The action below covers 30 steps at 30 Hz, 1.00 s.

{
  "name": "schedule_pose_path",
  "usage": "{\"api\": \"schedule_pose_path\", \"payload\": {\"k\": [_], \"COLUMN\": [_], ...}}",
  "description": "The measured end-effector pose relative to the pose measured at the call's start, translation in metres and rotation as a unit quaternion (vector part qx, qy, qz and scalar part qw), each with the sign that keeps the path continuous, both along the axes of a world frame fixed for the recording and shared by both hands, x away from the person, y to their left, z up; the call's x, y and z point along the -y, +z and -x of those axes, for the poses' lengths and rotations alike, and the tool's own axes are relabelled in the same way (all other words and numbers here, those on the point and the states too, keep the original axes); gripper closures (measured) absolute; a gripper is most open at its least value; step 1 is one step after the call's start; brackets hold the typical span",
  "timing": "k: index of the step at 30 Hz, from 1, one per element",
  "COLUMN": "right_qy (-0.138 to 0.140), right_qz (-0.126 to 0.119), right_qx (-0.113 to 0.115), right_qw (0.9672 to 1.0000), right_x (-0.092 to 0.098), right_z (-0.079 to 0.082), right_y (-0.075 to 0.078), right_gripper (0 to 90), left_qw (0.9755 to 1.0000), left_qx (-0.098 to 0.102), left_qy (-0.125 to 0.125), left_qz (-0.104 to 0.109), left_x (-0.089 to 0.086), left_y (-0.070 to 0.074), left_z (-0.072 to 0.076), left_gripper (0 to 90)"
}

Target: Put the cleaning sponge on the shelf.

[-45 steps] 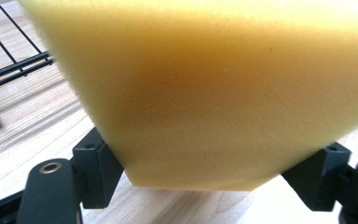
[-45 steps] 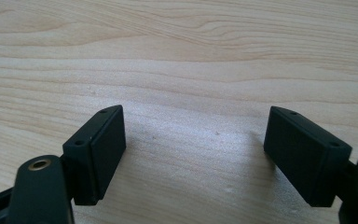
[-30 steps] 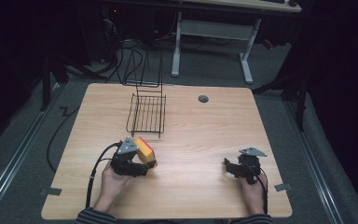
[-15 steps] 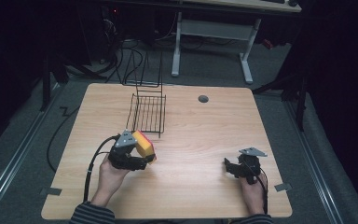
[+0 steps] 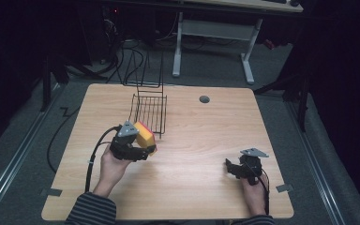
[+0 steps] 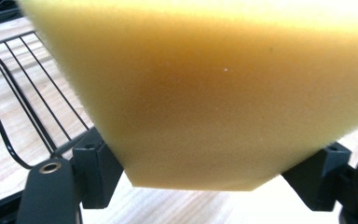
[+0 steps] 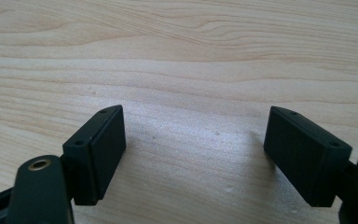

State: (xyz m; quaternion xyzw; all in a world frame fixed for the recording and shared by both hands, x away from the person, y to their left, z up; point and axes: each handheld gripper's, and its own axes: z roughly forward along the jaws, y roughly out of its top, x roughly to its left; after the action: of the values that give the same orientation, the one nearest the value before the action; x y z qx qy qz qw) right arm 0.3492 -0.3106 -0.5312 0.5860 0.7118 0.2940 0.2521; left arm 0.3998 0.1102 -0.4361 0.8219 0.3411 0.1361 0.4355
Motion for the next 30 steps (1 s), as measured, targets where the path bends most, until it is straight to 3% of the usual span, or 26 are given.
{"api": "schedule_pose_path", "payload": {"k": [11,30], "right_qy": [0.000,0.000], "right_qz": [0.000,0.000], "right_qx": [0.000,0.000], "right_qw": [1.0000,1.0000], "right_x": [0.000,0.000], "right_z": [0.000,0.000], "right_y": [0.000,0.000], "right_gripper": [20.9,20.9], "left_qw": [0.9998,0.9981], "left_qx": [0.008,0.006], "left_qy": [0.015,0.060], "left_qz": [-0.011,-0.014], "left_x": [0.009,0.006], "left_y": [0.009,0.005], "left_z": [-0.022,-0.052], "left_gripper": [23.8,23.7]}}
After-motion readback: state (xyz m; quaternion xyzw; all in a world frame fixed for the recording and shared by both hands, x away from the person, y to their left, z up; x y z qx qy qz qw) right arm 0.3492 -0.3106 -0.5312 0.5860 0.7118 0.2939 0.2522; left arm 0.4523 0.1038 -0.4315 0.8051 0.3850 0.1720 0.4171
